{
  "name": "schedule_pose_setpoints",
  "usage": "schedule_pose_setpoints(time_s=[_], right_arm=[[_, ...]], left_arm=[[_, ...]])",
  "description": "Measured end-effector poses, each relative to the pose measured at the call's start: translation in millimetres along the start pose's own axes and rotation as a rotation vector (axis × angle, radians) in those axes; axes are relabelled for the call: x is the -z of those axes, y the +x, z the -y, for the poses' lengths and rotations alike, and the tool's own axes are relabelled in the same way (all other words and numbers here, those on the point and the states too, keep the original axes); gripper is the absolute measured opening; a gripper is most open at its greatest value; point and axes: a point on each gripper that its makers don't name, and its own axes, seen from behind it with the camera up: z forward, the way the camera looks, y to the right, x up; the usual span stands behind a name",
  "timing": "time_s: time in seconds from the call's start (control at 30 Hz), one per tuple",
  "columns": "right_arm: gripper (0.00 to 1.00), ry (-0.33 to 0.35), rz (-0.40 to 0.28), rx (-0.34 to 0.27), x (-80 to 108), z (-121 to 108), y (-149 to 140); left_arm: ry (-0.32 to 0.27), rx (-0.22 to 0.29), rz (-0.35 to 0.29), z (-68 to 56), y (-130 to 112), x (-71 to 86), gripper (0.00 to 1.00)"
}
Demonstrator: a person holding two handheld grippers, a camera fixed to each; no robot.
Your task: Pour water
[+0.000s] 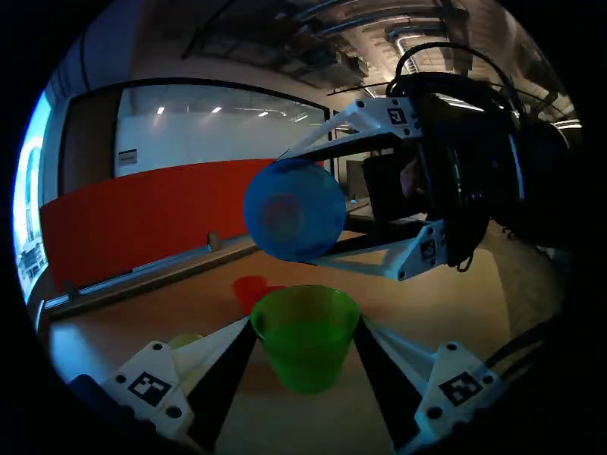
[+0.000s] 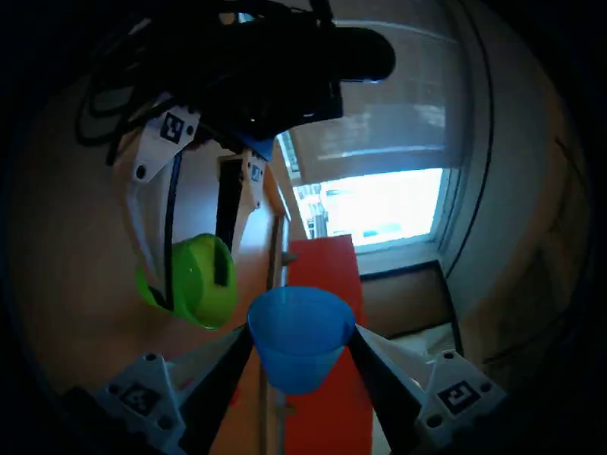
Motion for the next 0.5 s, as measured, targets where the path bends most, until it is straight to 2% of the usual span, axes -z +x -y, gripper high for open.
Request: schedule_pose_setpoints(time_s=[0.3, 0.5], right_arm=[[0.91, -0.011, 0.041, -0.31, 8.2, 3, -18], [0.91, 0.023, 0.057, -0.522, 14.7, 18, -22]], left_arm=[[0.004, -0.004, 0.005, 1.5, -1, 0.5, 0.87], [0.005, -0.007, 0.006, 1.3, 1, -0.3, 0.87]])
